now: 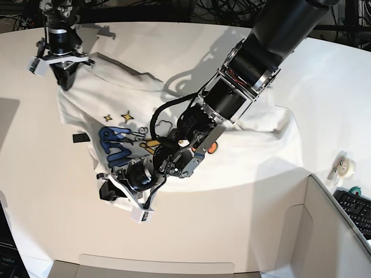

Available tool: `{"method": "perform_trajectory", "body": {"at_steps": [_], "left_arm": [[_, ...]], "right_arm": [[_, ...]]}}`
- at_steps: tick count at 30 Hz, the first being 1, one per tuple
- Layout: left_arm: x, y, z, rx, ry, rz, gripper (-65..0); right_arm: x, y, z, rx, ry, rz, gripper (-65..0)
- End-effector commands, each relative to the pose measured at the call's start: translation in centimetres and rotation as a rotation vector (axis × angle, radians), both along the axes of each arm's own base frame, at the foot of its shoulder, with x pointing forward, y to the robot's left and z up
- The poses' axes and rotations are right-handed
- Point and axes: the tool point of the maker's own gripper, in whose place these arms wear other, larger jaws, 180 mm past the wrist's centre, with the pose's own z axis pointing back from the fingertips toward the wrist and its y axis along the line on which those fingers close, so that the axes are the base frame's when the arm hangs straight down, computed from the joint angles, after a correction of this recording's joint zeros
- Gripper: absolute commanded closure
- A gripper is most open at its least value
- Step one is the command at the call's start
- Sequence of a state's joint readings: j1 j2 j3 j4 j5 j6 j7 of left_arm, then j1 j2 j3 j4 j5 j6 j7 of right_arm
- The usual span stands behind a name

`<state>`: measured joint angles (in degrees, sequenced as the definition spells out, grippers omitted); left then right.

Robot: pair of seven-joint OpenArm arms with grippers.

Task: Layout the t-shirt on the table in an organized manner, then fold the t-shirt properly
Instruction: 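Lower the hanging shirt onto the table with both grippers, spreading it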

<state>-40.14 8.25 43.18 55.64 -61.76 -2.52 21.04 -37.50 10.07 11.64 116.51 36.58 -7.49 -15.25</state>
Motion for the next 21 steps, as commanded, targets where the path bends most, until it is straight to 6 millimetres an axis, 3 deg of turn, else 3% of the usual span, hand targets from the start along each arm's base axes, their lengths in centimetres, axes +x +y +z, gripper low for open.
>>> {"method": "perform_trajectory", "body": {"at_steps": [1, 4, 9, 11, 16, 21], "left_arm": [[0.7, -0.6, 3.4, -0.056, -0.072, 0.003, -0.4], [0.8, -0.6, 3.5, -0.062, -0.077, 0.01, -0.6], [0.8, -0.6, 3.4, -0.06, -0.073, 0.011, -1.8], [0.4, -0.8, 2.9, -0.056, -0.065, 0.001, -7.4], [-1.9, -3.0, 2.5, -0.151, -0.001, -0.034, -29.0], [-4.3, -5.5, 1.9, -0.209, 0.061, -0.056, -30.6]], "right_arm": [[0.1, -1.0, 1.5, -0.036, -0.047, -0.015, 0.0], [0.1, -2.0, 1.9, -0.05, -0.056, -0.037, 0.0], [0.2, -1.2, 1.5, -0.026, -0.051, -0.031, 0.0], [0.2, -0.6, 1.3, -0.009, -0.05, -0.03, 0.0], [0.7, 1.8, 0.5, 0.035, -0.041, 0.021, 0.0], [1.3, 4.0, -0.2, 0.077, -0.036, 0.066, 0.0]]}}
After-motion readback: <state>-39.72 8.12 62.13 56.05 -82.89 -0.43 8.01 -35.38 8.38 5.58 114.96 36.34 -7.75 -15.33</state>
